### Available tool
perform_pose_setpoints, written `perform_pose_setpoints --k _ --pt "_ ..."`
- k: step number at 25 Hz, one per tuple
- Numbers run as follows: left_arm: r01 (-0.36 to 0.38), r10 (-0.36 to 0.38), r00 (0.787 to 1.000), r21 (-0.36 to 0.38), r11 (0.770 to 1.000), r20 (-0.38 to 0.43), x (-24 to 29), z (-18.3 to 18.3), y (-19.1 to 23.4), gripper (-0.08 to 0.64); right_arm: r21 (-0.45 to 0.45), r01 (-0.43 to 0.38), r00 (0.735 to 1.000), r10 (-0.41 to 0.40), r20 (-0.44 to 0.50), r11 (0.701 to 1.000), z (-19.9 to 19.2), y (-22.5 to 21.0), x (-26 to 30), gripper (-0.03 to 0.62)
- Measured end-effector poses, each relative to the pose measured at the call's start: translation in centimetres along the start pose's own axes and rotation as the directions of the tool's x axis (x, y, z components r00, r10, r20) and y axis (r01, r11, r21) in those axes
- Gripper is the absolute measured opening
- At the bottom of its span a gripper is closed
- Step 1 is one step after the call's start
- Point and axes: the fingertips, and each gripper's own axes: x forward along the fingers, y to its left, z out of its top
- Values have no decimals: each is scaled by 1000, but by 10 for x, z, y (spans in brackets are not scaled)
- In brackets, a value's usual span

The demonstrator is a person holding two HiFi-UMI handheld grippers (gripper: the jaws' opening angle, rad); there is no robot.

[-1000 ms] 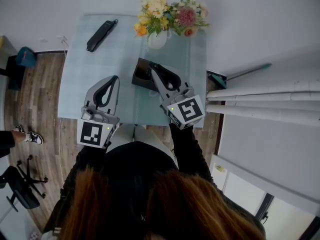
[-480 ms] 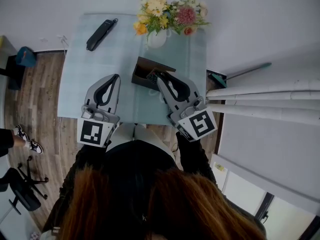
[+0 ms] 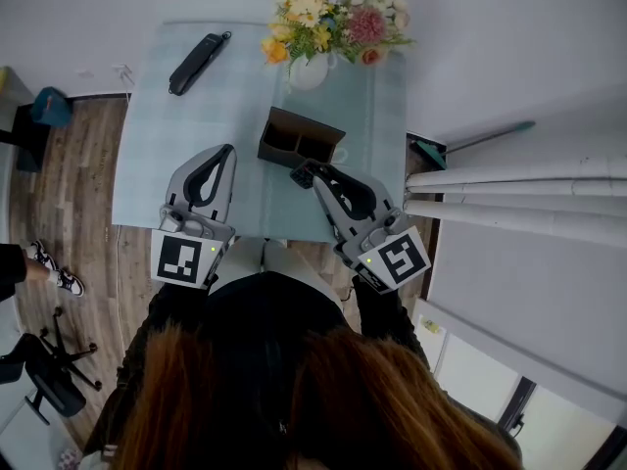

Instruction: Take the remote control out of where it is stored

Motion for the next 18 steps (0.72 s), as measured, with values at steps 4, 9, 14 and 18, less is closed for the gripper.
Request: perform_pose_setpoints --k 4,9,14,18 --pt "-7 7 1000 4 1000 -12 -1 0 0 5 71 -24 999 27 -42 997 -27 5 -7 64" --pt "-10 10 1000 1 1000 -10 -2 -3 -2 5 173 -38 988 63 -139 984 -75 9 -13 63" --pt "-5 5 1000 3 1000 -13 -3 -3 -4 5 305 -44 972 111 -207 951 -115 16 -16 63" --pt "-5 5 1000 6 1000 -18 -2 -3 -7 5 387 -38 957 146 -253 921 -143 17 -18 63"
